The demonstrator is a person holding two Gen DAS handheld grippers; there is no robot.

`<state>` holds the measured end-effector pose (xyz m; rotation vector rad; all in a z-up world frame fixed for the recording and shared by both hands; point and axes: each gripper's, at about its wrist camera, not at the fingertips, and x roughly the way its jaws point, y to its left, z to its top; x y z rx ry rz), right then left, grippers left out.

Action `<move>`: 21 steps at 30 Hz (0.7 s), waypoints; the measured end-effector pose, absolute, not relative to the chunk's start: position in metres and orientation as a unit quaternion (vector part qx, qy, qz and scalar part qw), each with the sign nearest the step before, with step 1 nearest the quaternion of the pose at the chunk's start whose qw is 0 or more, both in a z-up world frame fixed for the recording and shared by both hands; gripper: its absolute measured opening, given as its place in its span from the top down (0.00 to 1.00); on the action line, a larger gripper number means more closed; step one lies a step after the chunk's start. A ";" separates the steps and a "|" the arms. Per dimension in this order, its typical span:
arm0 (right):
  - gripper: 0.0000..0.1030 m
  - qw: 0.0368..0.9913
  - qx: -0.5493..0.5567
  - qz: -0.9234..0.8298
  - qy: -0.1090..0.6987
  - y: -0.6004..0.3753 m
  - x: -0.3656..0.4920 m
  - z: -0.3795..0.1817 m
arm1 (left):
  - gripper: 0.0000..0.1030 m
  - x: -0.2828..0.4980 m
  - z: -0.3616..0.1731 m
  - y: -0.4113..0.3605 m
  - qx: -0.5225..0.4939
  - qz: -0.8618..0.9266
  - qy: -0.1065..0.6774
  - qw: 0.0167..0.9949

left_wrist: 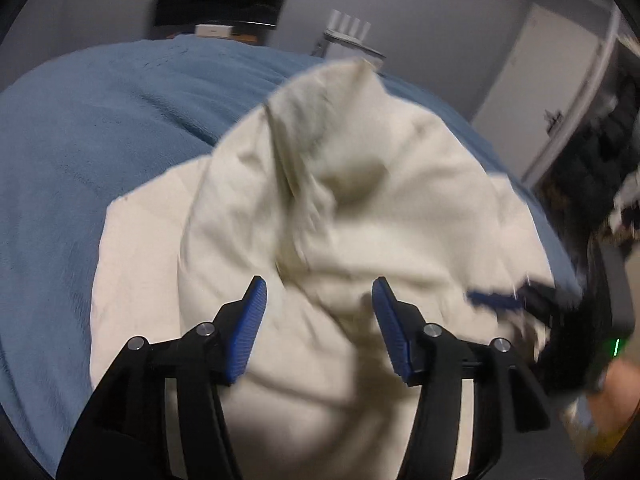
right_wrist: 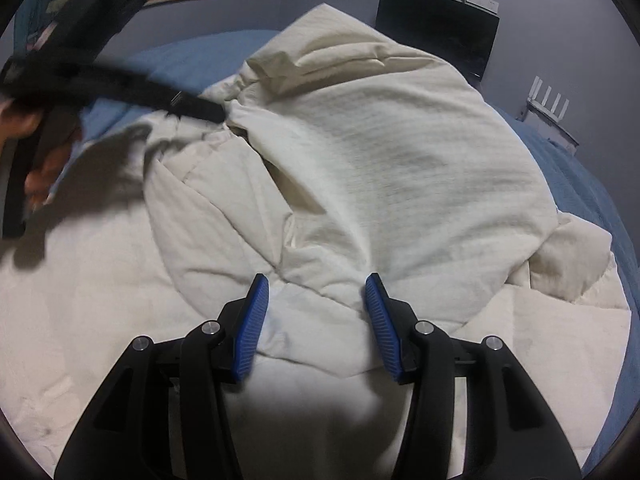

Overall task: Fold large clothes
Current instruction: 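Open both tools, release the hood onto the body and withdraw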

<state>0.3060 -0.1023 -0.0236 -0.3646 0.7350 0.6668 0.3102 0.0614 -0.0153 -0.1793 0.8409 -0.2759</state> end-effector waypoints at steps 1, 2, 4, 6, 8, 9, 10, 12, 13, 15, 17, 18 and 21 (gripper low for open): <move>0.54 0.863 -0.174 0.316 0.352 -0.103 0.305 -0.025 | 0.49 0.302 -0.016 0.059 -0.073 -0.132 0.411 0.899; 0.54 0.863 -0.176 0.315 0.354 -0.102 0.305 -0.027 | 0.49 0.298 -0.023 0.054 -0.051 -0.126 0.420 0.897; 0.54 0.861 -0.182 0.310 0.359 -0.098 0.304 -0.029 | 0.49 0.299 -0.036 0.047 -0.023 -0.109 0.434 0.894; 0.54 0.860 -0.181 0.303 0.368 -0.095 0.307 -0.029 | 0.49 0.295 -0.048 0.035 0.016 -0.094 0.437 0.894; 0.54 0.861 -0.176 0.297 0.374 -0.097 0.307 -0.023 | 0.49 0.297 -0.051 0.026 0.047 -0.083 0.436 0.895; 0.54 0.861 -0.171 0.291 0.380 -0.098 0.306 -0.018 | 0.49 0.298 -0.049 0.027 0.046 -0.082 0.435 0.895; 0.54 0.863 -0.167 0.283 0.385 -0.097 0.307 -0.009 | 0.49 0.297 -0.043 0.029 0.037 -0.082 0.433 0.897; 0.54 0.875 -0.145 0.265 0.379 -0.111 0.303 0.011 | 0.48 0.288 -0.030 0.034 0.022 -0.082 0.424 0.902; 0.49 0.879 -0.137 0.260 0.375 -0.118 0.298 0.019 | 0.41 0.281 -0.022 0.037 0.013 -0.082 0.419 0.904; 0.41 0.889 -0.122 0.249 0.365 -0.134 0.282 0.037 | 0.25 0.262 -0.003 0.044 0.006 -0.073 0.406 0.911; 0.34 0.896 -0.099 0.242 0.359 -0.153 0.258 0.055 | 0.18 0.238 0.017 0.051 -0.006 -0.077 0.397 0.915; 0.29 0.899 -0.084 0.240 0.357 -0.166 0.243 0.065 | 0.16 0.224 0.026 0.054 -0.012 -0.081 0.398 0.914; 0.21 0.903 -0.057 0.236 0.354 -0.198 0.206 0.080 | 0.08 0.175 0.049 0.064 -0.015 -0.080 0.397 0.914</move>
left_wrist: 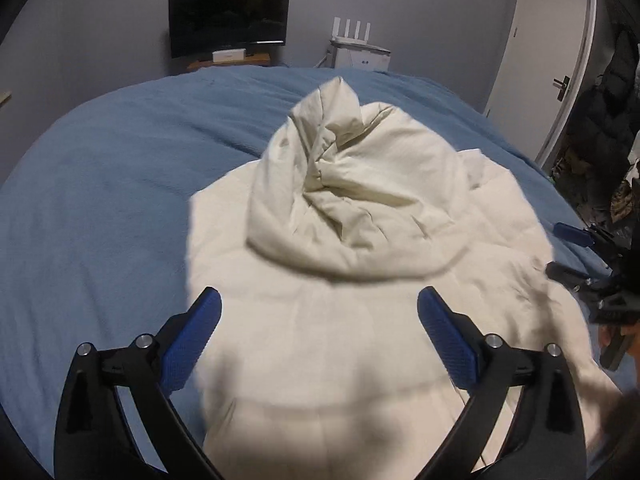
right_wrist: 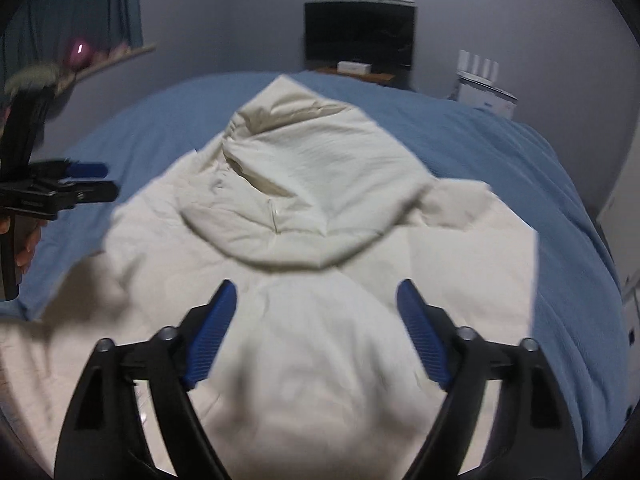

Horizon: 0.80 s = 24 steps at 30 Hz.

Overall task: Fold large clothes
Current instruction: 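Open both tools, release the hood onto the body and withdraw, then move both tools to the tan hem band and grasp it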

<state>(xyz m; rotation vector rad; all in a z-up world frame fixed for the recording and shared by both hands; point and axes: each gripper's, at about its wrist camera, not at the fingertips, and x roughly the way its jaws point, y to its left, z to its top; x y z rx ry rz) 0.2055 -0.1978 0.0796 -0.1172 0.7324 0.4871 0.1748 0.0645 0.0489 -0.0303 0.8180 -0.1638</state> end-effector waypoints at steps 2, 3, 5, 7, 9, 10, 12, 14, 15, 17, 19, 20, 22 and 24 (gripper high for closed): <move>0.19 0.906 -0.045 0.226 0.354 -0.222 0.173 0.091 | 0.06 0.137 0.057 0.064 -0.008 -0.076 0.401 0.913; 0.18 0.907 -0.041 0.222 0.355 -0.232 0.158 0.094 | 0.06 0.128 0.062 0.064 -0.004 -0.070 0.407 0.911; 0.16 0.909 -0.038 0.210 0.359 -0.250 0.132 0.097 | 0.06 0.099 0.070 0.069 0.001 -0.058 0.419 0.906; 0.15 0.910 -0.041 0.197 0.364 -0.266 0.108 0.098 | 0.06 0.078 0.071 0.074 0.002 -0.043 0.431 0.901; 0.15 0.910 -0.049 0.181 0.370 -0.278 0.087 0.099 | 0.06 0.053 0.063 0.078 -0.001 -0.016 0.442 0.897; 0.15 0.910 -0.047 0.175 0.373 -0.285 0.073 0.099 | 0.06 0.043 0.057 0.077 -0.007 -0.011 0.450 0.893; 0.15 0.909 -0.037 0.168 0.380 -0.296 0.053 0.098 | 0.06 0.026 0.051 0.076 -0.018 0.001 0.455 0.890; 0.15 0.908 -0.023 0.160 0.387 -0.307 0.032 0.096 | 0.06 0.011 0.047 0.071 -0.025 0.007 0.455 0.890; 0.15 0.907 -0.019 0.160 0.389 -0.311 0.025 0.095 | 0.06 0.004 0.047 0.068 -0.021 0.011 0.452 0.892; 0.15 0.910 -0.019 0.150 0.387 -0.319 0.006 0.093 | 0.06 -0.008 0.050 0.058 -0.002 0.013 0.445 0.896; 0.15 0.911 -0.014 0.142 0.387 -0.325 -0.009 0.090 | 0.06 -0.021 0.057 0.048 0.013 0.009 0.435 0.900; 0.15 0.910 -0.006 0.140 0.389 -0.330 -0.016 0.088 | 0.06 -0.025 0.059 0.044 0.017 0.005 0.433 0.901; 0.15 0.909 0.010 0.136 0.393 -0.340 -0.025 0.085 | 0.06 -0.035 0.062 0.036 0.027 -0.003 0.432 0.902; 0.15 0.907 0.027 0.128 0.401 -0.350 -0.033 0.081 | 0.06 -0.040 0.064 0.032 0.039 -0.007 0.433 0.901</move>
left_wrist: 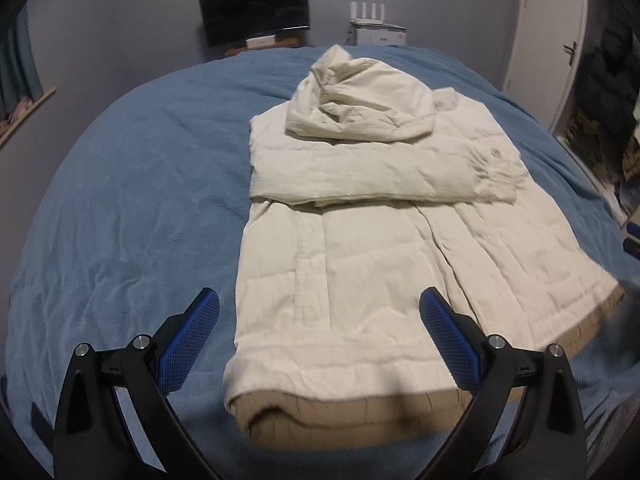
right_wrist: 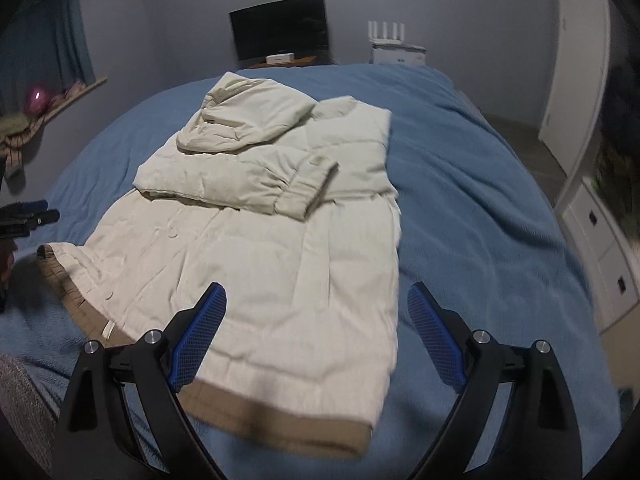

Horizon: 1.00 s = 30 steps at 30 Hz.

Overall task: Fold large clothes
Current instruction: 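Move both tools to the tan hem band and grasp it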

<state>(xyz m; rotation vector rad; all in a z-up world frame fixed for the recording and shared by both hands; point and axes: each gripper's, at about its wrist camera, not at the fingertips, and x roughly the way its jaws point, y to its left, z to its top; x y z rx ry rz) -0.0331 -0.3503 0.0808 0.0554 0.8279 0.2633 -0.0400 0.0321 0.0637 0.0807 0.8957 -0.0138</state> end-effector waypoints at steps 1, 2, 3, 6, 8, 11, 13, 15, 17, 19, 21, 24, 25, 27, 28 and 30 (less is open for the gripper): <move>0.15 0.905 0.032 0.123 0.406 -0.354 -0.034 0.079 | 0.06 -0.043 0.064 0.032 0.043 -0.009 0.436 0.899; 0.15 0.903 0.039 0.118 0.411 -0.359 -0.035 0.077 | 0.06 -0.045 0.063 0.033 0.043 -0.012 0.439 0.897; 0.15 0.900 0.047 0.114 0.418 -0.364 -0.036 0.075 | 0.06 -0.045 0.062 0.037 0.035 -0.016 0.447 0.894; 0.15 0.889 0.076 0.108 0.438 -0.376 -0.033 0.072 | 0.06 -0.042 0.061 0.061 -0.025 -0.024 0.470 0.882; 0.15 0.876 0.095 0.109 0.460 -0.383 -0.029 0.066 | 0.06 -0.038 0.060 0.082 -0.075 -0.024 0.481 0.873; 0.15 0.851 0.107 0.115 0.501 -0.384 -0.022 0.055 | 0.07 -0.029 0.050 0.098 -0.112 -0.028 0.509 0.853; 0.15 0.845 0.101 0.123 0.510 -0.381 -0.020 0.050 | 0.11 -0.023 0.036 0.098 -0.118 -0.034 0.539 0.833; 0.15 0.839 0.094 0.126 0.522 -0.380 -0.015 0.045 | 0.12 -0.020 0.027 0.099 -0.122 -0.037 0.556 0.821; 0.15 0.833 0.094 0.124 0.531 -0.381 -0.010 0.039 | 0.12 -0.015 0.018 0.101 -0.125 -0.035 0.571 0.811; 0.15 0.827 0.106 0.117 0.540 -0.386 -0.002 0.031 | 0.12 -0.009 0.008 0.107 -0.137 -0.039 0.582 0.801; 0.15 0.818 0.129 0.107 0.550 -0.392 0.005 0.021 | 0.12 -0.005 -0.004 0.113 -0.148 -0.031 0.593 0.791; 0.15 0.806 0.163 0.105 0.559 -0.399 0.009 0.008 | 0.21 -0.001 -0.018 0.119 -0.162 -0.022 0.613 0.773; 0.16 0.802 0.171 0.105 0.562 -0.401 0.009 0.005 | 0.22 0.000 -0.020 0.121 -0.166 -0.025 0.615 0.770; 0.17 0.796 0.179 0.107 0.568 -0.403 0.008 0.002 | 0.22 -0.001 -0.019 0.123 -0.172 -0.029 0.614 0.770; 0.19 0.793 0.183 0.112 0.571 -0.402 0.006 0.001 | 0.22 -0.003 -0.017 0.122 -0.170 -0.033 0.613 0.771; 0.20 0.787 0.183 0.119 0.577 -0.400 0.004 0.000 | 0.22 -0.006 -0.016 0.120 -0.164 -0.036 0.613 0.772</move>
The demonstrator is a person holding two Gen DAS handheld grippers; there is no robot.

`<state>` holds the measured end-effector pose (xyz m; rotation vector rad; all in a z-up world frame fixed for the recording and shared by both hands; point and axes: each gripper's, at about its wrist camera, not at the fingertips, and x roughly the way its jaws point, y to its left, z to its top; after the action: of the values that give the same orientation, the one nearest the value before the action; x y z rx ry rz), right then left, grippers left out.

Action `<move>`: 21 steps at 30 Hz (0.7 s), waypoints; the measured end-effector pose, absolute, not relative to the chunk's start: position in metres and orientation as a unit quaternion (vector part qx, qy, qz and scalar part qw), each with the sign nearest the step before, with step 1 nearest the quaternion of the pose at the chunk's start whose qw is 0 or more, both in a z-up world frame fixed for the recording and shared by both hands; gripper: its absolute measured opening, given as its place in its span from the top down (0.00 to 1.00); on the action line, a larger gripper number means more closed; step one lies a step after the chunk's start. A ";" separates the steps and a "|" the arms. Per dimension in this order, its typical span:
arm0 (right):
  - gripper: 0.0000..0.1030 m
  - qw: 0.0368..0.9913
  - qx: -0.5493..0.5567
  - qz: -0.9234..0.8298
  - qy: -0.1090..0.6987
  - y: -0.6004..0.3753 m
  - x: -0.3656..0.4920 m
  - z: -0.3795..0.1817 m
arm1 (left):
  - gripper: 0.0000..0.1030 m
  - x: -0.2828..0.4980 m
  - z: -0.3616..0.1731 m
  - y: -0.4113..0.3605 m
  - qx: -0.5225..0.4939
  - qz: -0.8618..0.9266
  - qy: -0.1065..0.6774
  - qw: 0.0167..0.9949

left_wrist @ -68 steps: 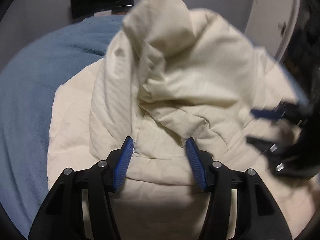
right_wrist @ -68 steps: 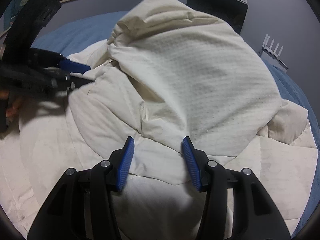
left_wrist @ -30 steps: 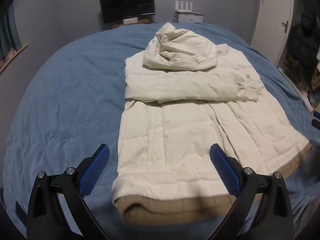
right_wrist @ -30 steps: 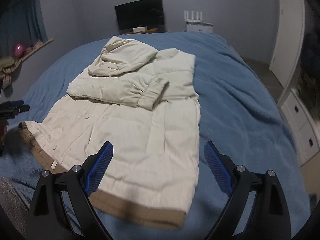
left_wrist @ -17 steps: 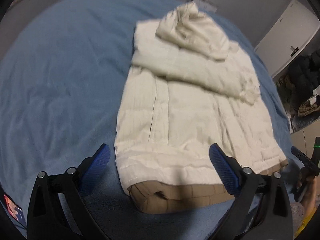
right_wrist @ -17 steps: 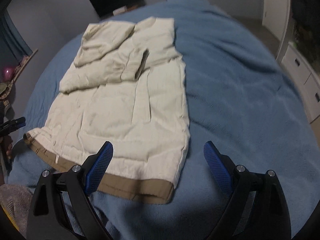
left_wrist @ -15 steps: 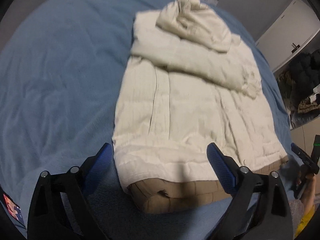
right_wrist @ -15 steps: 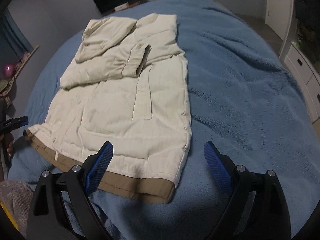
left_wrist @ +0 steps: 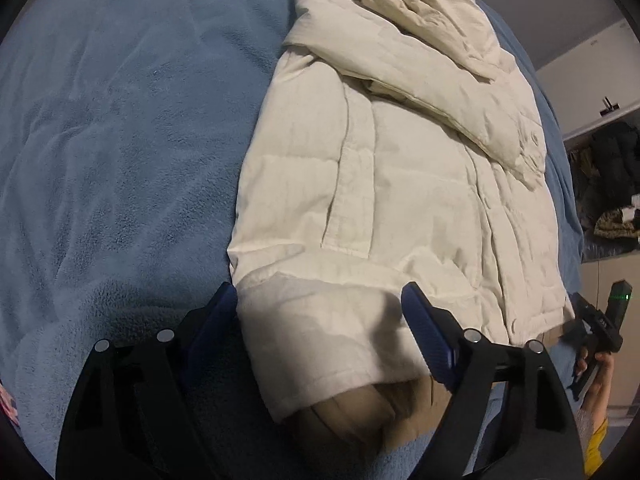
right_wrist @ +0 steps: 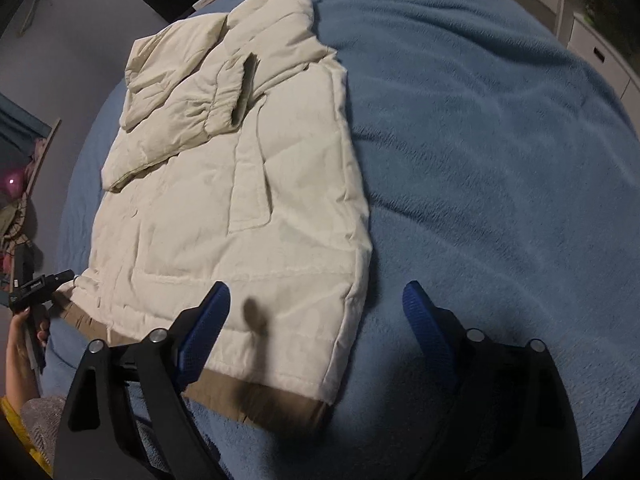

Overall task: Fold large clothes
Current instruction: 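Move both tools to the tan hem band and grasp it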

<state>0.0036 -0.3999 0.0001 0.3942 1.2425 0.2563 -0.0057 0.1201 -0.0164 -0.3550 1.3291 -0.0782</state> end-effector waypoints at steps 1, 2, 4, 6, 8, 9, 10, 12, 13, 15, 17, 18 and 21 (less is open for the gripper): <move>0.22 0.786 0.181 0.121 0.578 -0.398 0.002 -0.001 | 0.24 -0.007 -0.016 0.119 -0.162 -0.035 0.614 0.772; 0.23 0.784 0.178 0.126 0.582 -0.394 0.000 -0.001 | 0.24 -0.009 -0.016 0.120 -0.164 -0.036 0.614 0.772; 0.27 0.780 0.174 0.134 0.586 -0.390 -0.004 -0.003 | 0.24 -0.012 -0.016 0.124 -0.175 -0.036 0.610 0.772; 0.32 0.777 0.159 0.135 0.594 -0.383 -0.008 -0.006 | 0.27 -0.012 -0.017 0.128 -0.187 -0.035 0.609 0.770; 0.35 0.776 0.151 0.138 0.597 -0.380 -0.009 -0.008 | 0.32 -0.011 -0.021 0.130 -0.197 -0.038 0.614 0.763; 0.36 0.774 0.149 0.141 0.599 -0.378 -0.008 -0.009 | 0.33 -0.011 -0.023 0.130 -0.199 -0.038 0.616 0.762; 0.36 0.772 0.150 0.142 0.601 -0.378 -0.007 -0.011 | 0.33 -0.010 -0.024 0.130 -0.199 -0.039 0.617 0.760; 0.36 0.768 0.151 0.145 0.606 -0.377 -0.002 -0.014 | 0.35 -0.008 -0.027 0.128 -0.199 -0.042 0.619 0.758; 0.36 0.769 0.153 0.147 0.602 -0.376 0.000 -0.015 | 0.38 -0.008 -0.027 0.127 -0.199 -0.045 0.620 0.758; 0.39 0.776 0.164 0.161 0.588 -0.374 0.004 -0.013 | 0.46 -0.007 -0.028 0.125 -0.202 -0.056 0.620 0.757; 0.42 0.794 0.161 0.173 0.559 -0.371 0.002 -0.003 | 0.51 -0.009 -0.026 0.126 -0.213 -0.072 0.611 0.759; 0.42 0.798 0.158 0.177 0.554 -0.369 0.000 0.002 | 0.52 -0.011 -0.024 0.127 -0.220 -0.077 0.606 0.761; 0.42 0.785 0.159 0.183 0.570 -0.370 -0.005 0.003 | 0.54 -0.017 -0.021 0.129 -0.231 -0.088 0.605 0.757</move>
<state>-0.0053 -0.3695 0.0035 0.3428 1.2295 0.3947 -0.0167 0.1292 -0.0211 -0.5037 1.3188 -0.1921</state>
